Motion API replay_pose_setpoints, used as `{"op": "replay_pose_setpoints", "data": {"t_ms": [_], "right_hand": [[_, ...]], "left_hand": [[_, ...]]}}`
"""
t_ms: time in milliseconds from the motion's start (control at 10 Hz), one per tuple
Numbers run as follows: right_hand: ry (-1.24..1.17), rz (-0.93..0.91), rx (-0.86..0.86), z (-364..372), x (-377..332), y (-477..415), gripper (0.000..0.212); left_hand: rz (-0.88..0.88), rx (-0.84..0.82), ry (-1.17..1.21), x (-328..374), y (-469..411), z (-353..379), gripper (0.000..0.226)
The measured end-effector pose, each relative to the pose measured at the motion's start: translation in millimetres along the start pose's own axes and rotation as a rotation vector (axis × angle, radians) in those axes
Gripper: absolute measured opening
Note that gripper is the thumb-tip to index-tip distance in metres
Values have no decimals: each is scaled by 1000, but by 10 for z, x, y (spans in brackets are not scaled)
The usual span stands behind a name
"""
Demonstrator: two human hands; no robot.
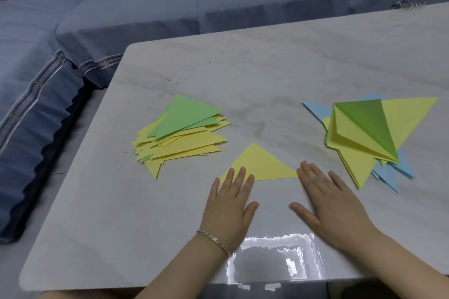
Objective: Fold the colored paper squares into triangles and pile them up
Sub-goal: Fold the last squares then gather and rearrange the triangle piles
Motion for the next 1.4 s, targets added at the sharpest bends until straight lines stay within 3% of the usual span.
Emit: {"op": "replay_pose_setpoints", "data": {"t_ms": [100,300,400,500,600,700,800,900,1000,1100,1200,1300,1400], "right_hand": [[-1,7,-6,33,-8,1,76],[-4,7,24,56,-8,-11,77],[2,14,15,67,-6,-7,76],[8,14,23,51,-8,-7,77],[3,14,33,35,-13,-8,78],[10,7,28,34,-13,-6,78],[14,9,26,32,-12,-5,78],[7,10,33,32,-16,-7,78],[1,20,35,54,-18,-10,79],[-7,28,35,74,-20,-13,78],[-7,35,34,81,-18,-13,78],[-10,39,35,82,-22,-14,79],[-17,42,39,79,-25,-12,79]], "left_hand": [[1,-31,13,135,-40,0,64],[167,-109,-8,615,-233,79,71],[131,-95,-10,524,-227,51,68],[155,-50,20,316,-112,-5,48],[119,-24,58,109,-21,-70,48],[104,-37,111,-131,82,-105,74],[49,-7,102,-353,201,-145,79],[-35,36,71,-411,256,-216,68],[-117,277,132,-348,172,-404,39],[-310,227,304,-341,25,-495,30],[-410,123,457,-314,-220,-492,47],[-432,41,452,-280,-354,-456,43],[-405,51,513,-243,-362,-463,22]]}}
Point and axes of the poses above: each hand's wrist, its own y-axis away from the middle knuckle, its own z-axis out of the palm, x = y × z, the point moved 5 cm from there along -y, towards the middle knuckle, and after that the axes turned 7 degrees about y, right-handed, at the moved point
